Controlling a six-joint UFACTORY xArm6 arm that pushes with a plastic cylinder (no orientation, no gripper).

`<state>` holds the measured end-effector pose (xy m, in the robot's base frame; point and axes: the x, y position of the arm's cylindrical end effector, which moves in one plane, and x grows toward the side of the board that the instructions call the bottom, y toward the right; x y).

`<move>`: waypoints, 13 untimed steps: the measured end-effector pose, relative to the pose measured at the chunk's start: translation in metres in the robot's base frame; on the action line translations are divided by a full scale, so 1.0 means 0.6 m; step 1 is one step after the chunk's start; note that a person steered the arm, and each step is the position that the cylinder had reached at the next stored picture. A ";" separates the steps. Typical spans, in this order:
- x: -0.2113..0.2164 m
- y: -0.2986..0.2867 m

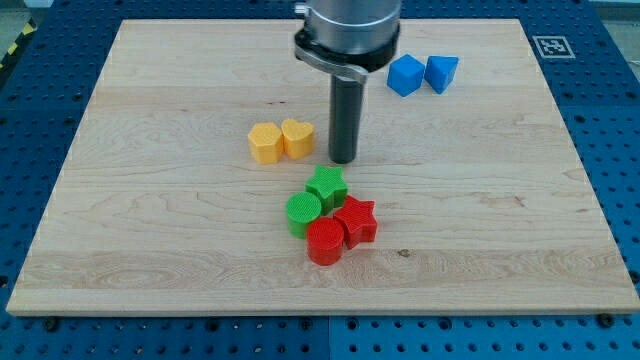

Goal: Move the yellow hexagon and yellow heart right a bit

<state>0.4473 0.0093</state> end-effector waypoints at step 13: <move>-0.011 -0.181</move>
<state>0.4410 -0.0993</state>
